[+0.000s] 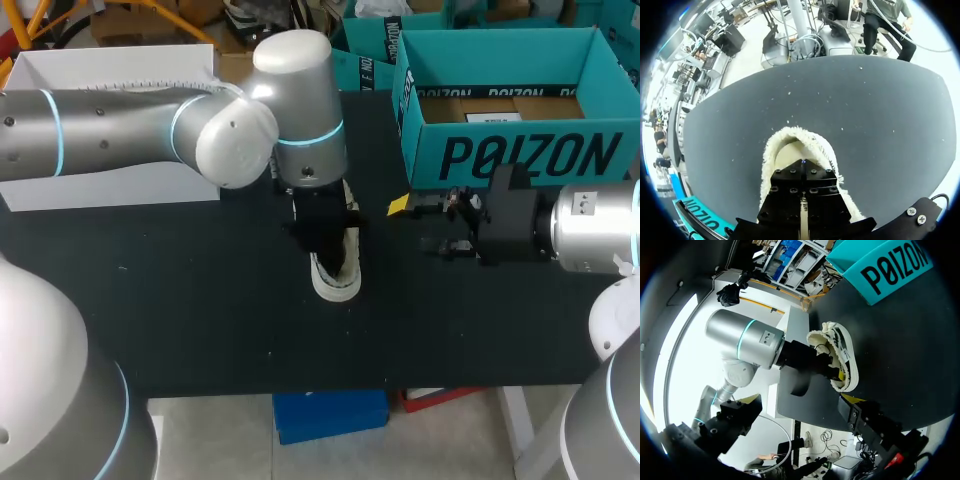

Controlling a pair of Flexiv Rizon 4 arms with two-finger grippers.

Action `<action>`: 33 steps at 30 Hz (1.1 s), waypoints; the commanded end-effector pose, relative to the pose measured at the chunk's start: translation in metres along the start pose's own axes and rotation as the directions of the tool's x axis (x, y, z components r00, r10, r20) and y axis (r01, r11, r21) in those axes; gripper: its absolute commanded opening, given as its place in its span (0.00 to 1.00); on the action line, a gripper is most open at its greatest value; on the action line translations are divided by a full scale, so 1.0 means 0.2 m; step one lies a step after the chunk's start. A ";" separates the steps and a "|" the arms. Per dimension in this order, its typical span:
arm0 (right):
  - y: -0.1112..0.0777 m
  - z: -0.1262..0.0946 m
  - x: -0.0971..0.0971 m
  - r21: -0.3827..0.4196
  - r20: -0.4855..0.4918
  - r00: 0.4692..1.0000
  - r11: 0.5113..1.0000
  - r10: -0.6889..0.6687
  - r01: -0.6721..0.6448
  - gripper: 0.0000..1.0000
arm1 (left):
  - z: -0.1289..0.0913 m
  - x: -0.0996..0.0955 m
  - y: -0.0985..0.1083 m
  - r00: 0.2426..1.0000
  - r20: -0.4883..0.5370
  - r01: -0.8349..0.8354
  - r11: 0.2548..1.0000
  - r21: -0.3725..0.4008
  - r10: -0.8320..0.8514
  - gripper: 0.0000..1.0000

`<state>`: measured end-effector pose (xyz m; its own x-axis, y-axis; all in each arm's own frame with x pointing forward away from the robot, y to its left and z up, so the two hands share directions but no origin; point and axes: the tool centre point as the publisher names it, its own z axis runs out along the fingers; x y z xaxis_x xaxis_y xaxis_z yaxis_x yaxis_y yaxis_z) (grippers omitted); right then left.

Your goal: Take the shoe out of the shoebox, open the shoe tongue, remove and reinsert the insole, then place the shoe into the shoebox

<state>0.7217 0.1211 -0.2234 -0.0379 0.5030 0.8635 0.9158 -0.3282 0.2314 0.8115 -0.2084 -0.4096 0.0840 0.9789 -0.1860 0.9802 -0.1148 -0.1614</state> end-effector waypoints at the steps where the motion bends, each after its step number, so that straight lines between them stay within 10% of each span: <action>1: 0.00 0.00 0.00 -0.001 0.002 1.000 1.000 0.001 -0.001 1.00 | -0.11 0.01 -0.02 1.000 0.001 0.008 1.000 -0.021 -0.008 0.00; 23: 0.00 0.00 0.00 -0.001 0.002 1.000 1.000 0.001 -0.001 1.00 | -0.50 0.14 -0.01 0.989 0.086 0.135 0.977 -0.162 -0.123 0.44; 26: 0.00 0.00 0.00 -0.001 0.002 1.000 1.000 0.001 -0.001 1.00 | -0.53 0.15 -0.01 0.980 0.149 0.157 0.973 -0.167 -0.133 0.41; 30: 0.00 0.00 0.00 -0.001 0.002 1.000 1.000 0.001 -0.001 1.00 | -0.55 0.17 0.01 0.959 0.238 0.198 0.967 -0.161 -0.157 0.06; 33: 0.00 0.00 0.00 -0.001 0.002 1.000 1.000 0.001 -0.001 1.00 | -0.58 0.19 0.05 0.937 0.298 0.235 0.959 -0.155 -0.181 0.00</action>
<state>0.7218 0.1211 -0.2235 -0.0378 0.5031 0.8634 0.9158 -0.3283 0.2314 0.8459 -0.1638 -0.3055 -0.1420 0.9329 -0.3310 0.9898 0.1365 -0.0398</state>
